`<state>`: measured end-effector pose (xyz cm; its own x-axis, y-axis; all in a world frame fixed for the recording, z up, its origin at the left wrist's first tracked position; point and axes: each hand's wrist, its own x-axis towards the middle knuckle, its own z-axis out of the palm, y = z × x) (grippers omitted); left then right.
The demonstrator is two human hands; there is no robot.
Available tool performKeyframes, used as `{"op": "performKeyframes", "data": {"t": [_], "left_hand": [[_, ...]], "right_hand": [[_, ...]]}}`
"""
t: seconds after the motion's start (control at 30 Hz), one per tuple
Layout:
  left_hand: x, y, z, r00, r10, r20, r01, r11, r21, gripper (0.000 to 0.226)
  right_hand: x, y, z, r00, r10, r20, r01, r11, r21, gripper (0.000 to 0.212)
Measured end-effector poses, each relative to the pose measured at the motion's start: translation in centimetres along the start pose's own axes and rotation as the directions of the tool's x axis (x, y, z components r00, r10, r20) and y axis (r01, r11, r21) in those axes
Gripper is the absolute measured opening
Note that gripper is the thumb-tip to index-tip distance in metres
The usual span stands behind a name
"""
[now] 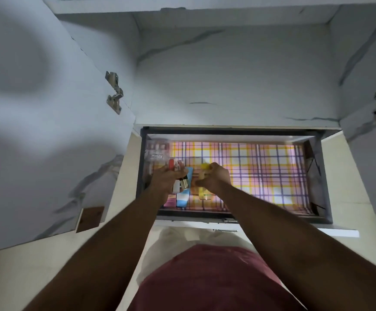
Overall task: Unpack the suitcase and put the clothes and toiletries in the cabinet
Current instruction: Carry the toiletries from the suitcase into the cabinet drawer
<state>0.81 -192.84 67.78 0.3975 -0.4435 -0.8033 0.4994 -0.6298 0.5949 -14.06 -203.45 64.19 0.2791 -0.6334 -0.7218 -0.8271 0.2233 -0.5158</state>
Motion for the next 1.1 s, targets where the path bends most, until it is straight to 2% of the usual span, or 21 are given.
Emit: {"op": "performKeyframes", "data": {"t": [0.07, 0.13, 0.27, 0.4, 0.6, 0.8, 0.87, 0.93, 1.0, 1.03, 1.1], "left_hand": [[0.3, 0.1, 0.1, 1.000, -0.005, -0.009, 0.005, 1.000, 0.017, 0.028], [0.7, 0.3, 0.1, 1.000, 0.008, -0.006, -0.007, 1.000, 0.023, 0.025], [0.8, 0.4, -0.1, 0.999, 0.026, 0.030, -0.027, 1.000, 0.011, 0.021], [1.0, 0.4, -0.4, 0.999, 0.032, 0.031, -0.033, 0.999, 0.014, 0.026], [1.1, 0.5, -0.6, 0.997, 0.044, 0.057, -0.045, 0.999, 0.015, 0.021], [1.2, 0.4, -1.0, 0.995, 0.059, 0.075, -0.062, 0.998, 0.030, 0.027], [1.1, 0.5, -1.2, 0.994, 0.062, 0.086, -0.064, 0.998, 0.022, 0.029], [1.2, 0.6, -1.4, 0.993, 0.075, 0.089, -0.077, 0.997, 0.009, 0.030], [1.4, 0.7, -1.6, 0.992, 0.097, 0.079, -0.097, 0.995, -0.002, 0.030], [1.5, 0.7, -1.6, 0.991, 0.107, 0.075, -0.108, 0.994, -0.001, 0.029], [1.7, 1.1, -1.8, 0.991, 0.124, 0.060, -0.125, 0.992, 0.015, 0.028]], "right_hand": [[0.0, 0.4, 0.5, 0.998, -0.042, -0.042, 0.036, 0.990, -0.133, 0.064], [0.0, 0.6, 1.1, 0.996, -0.054, -0.065, 0.041, 0.981, -0.190, 0.067], [-0.2, 0.7, 2.1, 0.989, -0.072, -0.128, 0.036, 0.964, -0.262, 0.054], [-0.2, 0.5, 2.3, 0.994, -0.010, -0.106, -0.021, 0.959, -0.284, 0.037], [-0.3, 0.6, 2.4, 0.999, -0.021, -0.048, 0.004, 0.941, -0.337, 0.036], [-0.9, 0.2, 1.8, 0.998, 0.013, -0.062, -0.033, 0.941, -0.338, 0.043], [-1.1, -0.4, 1.4, 0.993, -0.009, -0.117, -0.031, 0.941, -0.338, 0.046], [-1.1, -1.4, 0.9, 0.975, -0.097, -0.198, 0.034, 0.953, -0.300, 0.045], [-1.1, -3.0, 0.2, 0.970, -0.163, -0.182, 0.138, 0.980, -0.143, 0.034], [-1.0, -4.0, -0.1, 0.980, -0.166, -0.110, 0.167, 0.986, 0.008, 0.026], [-1.1, -5.9, -0.8, 0.981, -0.138, 0.133, 0.095, 0.952, 0.291, 0.018]]}}
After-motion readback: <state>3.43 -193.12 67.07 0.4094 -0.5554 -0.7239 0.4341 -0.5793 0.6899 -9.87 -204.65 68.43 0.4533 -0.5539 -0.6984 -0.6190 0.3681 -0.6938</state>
